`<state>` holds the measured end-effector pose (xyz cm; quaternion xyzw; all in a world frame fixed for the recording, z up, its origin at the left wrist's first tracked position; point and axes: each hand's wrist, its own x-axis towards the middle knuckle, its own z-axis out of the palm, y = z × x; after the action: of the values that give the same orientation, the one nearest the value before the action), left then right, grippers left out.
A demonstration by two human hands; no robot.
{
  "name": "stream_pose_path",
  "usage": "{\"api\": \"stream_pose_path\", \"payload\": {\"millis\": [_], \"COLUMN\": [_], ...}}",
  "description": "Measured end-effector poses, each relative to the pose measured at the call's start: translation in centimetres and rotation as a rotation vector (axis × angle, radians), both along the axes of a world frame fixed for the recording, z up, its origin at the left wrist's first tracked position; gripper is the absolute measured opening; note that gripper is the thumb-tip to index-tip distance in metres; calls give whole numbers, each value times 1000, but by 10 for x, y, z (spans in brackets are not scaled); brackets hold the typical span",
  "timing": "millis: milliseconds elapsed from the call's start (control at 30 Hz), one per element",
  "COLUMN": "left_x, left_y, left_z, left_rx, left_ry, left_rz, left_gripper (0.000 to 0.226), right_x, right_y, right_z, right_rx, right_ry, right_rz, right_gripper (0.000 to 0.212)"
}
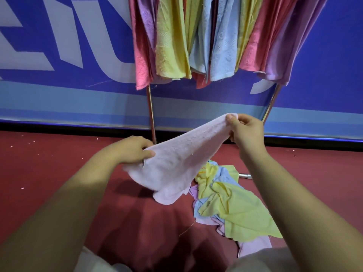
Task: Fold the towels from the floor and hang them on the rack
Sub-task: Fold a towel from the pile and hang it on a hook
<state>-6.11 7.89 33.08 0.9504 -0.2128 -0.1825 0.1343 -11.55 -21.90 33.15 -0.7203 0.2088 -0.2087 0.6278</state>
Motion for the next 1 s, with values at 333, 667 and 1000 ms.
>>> {"api": "stream_pose_path", "payload": {"millis": [333, 667, 1000], "left_x": [-26, -32, -27], "left_y": [-43, -54, -51], "left_z": [17, 15, 18], "left_rx": [-974, -796, -749], "left_ry": [394, 56, 12], "left_rz": [66, 108, 164], "left_gripper": [18, 11, 13], "right_x": [-2, -23, -16], "right_y": [12, 47, 45], "right_z": [3, 16, 4], "right_rx": [-85, -251, -594], "right_ry": [-30, 12, 41], "right_rz": [111, 664, 564], "right_gripper": [13, 6, 12]}}
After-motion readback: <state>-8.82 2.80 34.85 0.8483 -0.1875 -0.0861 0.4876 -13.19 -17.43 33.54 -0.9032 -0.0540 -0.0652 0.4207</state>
